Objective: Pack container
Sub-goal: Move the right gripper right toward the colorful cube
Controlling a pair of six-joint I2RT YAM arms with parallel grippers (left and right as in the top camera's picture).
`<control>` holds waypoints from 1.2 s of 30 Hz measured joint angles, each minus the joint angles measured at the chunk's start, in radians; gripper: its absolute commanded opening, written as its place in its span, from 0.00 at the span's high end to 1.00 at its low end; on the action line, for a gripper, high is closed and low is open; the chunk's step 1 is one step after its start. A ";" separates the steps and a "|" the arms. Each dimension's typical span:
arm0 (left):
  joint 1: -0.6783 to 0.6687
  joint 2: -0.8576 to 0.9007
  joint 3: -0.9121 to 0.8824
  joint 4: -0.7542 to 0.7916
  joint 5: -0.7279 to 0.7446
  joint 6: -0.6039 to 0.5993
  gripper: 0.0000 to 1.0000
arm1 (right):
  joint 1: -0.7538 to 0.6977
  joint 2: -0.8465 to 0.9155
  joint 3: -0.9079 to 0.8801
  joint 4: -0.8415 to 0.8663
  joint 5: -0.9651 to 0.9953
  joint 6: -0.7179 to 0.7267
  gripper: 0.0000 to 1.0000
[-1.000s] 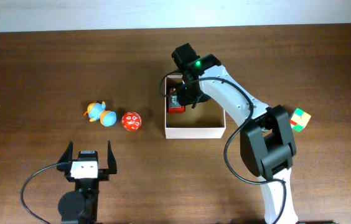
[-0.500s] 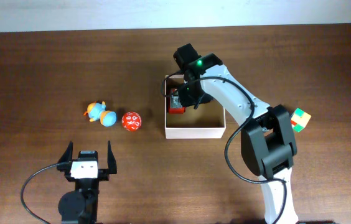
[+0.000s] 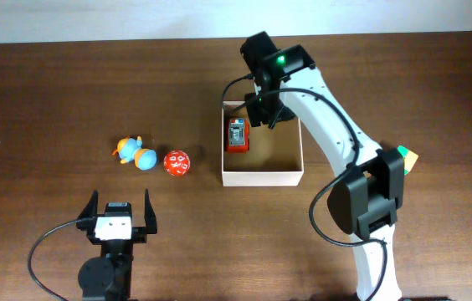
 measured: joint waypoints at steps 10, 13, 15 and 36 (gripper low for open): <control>0.000 0.000 0.000 0.000 0.000 0.000 0.01 | -0.147 -0.034 0.303 -0.283 0.073 0.009 0.44; 0.000 0.000 0.000 0.000 0.000 0.000 0.01 | -0.217 -0.065 0.324 -0.333 0.089 0.011 0.43; 0.000 0.000 0.000 0.000 0.000 0.000 0.01 | -0.287 -0.092 0.324 -0.339 0.094 0.011 0.43; 0.000 0.000 0.000 0.000 0.000 0.000 0.01 | -0.436 -0.367 -0.358 -0.179 0.174 0.135 0.43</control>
